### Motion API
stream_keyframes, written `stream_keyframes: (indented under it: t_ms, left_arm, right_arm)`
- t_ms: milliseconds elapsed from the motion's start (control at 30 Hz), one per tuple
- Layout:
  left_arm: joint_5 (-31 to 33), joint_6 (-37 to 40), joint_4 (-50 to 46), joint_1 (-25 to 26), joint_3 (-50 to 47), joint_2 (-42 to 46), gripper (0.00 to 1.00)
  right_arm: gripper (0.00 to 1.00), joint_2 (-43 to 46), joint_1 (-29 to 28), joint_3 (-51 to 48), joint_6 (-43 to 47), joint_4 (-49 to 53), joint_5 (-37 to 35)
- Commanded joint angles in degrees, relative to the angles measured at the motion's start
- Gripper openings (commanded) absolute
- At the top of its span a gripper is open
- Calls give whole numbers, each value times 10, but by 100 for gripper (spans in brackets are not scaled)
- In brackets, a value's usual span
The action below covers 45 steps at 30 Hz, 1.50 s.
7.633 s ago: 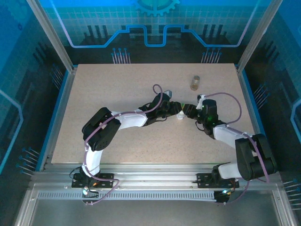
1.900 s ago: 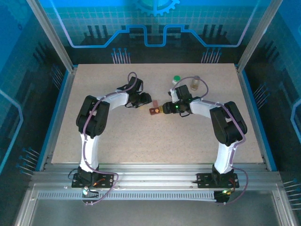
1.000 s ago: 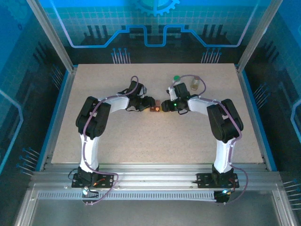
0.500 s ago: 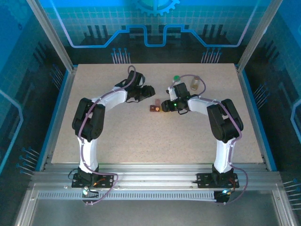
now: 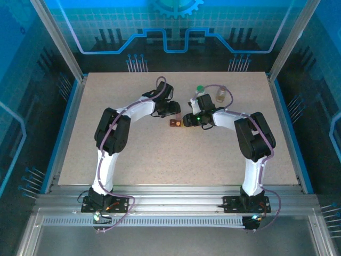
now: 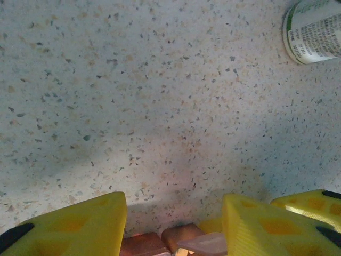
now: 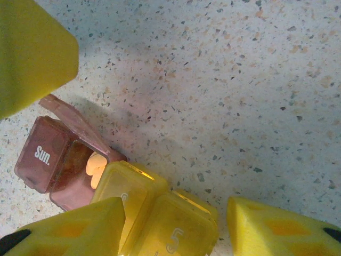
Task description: Sort the pills into containers
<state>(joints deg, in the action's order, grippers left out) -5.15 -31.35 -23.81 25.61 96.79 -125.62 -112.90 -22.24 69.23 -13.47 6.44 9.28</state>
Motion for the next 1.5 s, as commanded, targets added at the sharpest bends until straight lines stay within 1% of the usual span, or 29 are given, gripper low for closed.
stream_keyframes:
  t_ms: [0,133,333,467,633,767,900,1133,1367,1467]
  left_arm:
    - [21,29,-36,12,8,6,51]
    - [29,36,-38,24,-16,22,51]
    - [59,45,-40,33,-45,46,51]
    - [61,48,-37,39,-60,58,51]
    - [62,47,-36,46,-78,70,51]
    - [76,51,-40,47,-96,77,52]
    - [73,65,-55,46,-103,85,55]
    - [70,73,-57,46,-96,76,57]
    - [55,58,-39,45,-90,66,58]
    - [27,43,-23,41,-92,61,58]
  right_arm:
    - [54,-14,-7,-16,4,15,1]
    - [54,-15,-7,-16,0,16,0]
    - [54,-5,-2,-25,-8,11,-1]
    - [54,1,3,-25,-21,7,17]
    - [54,-2,6,-29,-28,3,21]
    - [54,0,8,-35,-30,0,23]
    - [54,3,8,-39,-29,1,21]
    - [54,1,9,-38,-30,-3,25]
    - [54,-4,11,-40,-26,-1,28]
    - [54,-6,12,-39,-24,1,30]
